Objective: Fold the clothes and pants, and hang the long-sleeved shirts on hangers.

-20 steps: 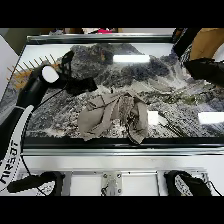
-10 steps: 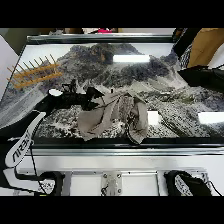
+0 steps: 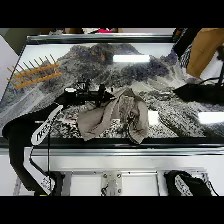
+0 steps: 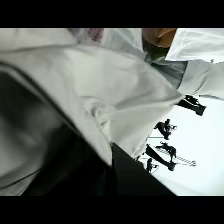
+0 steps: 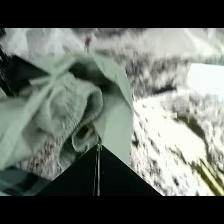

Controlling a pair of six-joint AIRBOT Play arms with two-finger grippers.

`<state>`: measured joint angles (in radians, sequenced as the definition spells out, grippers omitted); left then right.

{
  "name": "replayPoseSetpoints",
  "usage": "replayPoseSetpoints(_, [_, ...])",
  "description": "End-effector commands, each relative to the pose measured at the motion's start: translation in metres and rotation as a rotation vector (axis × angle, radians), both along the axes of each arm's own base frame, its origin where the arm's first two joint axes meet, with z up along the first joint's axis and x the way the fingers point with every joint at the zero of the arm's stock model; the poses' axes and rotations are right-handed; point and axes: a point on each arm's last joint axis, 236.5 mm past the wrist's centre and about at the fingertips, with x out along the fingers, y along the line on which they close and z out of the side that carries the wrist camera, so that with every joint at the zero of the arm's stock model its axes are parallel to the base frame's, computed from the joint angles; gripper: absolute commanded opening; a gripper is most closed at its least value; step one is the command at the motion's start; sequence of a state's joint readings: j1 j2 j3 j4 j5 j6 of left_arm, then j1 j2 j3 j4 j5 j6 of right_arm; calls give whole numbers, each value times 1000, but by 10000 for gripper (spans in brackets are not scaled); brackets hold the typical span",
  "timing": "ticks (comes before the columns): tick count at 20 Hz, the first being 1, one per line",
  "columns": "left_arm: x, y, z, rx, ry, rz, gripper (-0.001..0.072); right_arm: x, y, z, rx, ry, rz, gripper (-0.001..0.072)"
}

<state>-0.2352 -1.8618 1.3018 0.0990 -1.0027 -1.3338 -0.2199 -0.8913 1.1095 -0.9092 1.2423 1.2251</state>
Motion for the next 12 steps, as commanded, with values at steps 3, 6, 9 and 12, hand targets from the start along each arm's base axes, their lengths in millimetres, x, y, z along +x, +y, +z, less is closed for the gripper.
replayPoseSetpoints(3, [26, 16, 29, 0, -102, -20, 11, -39, -2, -148, 23, 338, -112, 324])
replayPoseSetpoints(6, [25, 28, 30, 78, -162, -94, 11, -64, 23, -210, 110, 509, -125, 622])
replayPoseSetpoints(9, [32, 35, 35, 95, -187, -93, 11, -74, 51, -242, 95, 603, -53, 504])
replayPoseSetpoints(12, [32, 37, 35, 93, -187, -90, 11, -79, 83, -262, 89, 639, 5, 504])
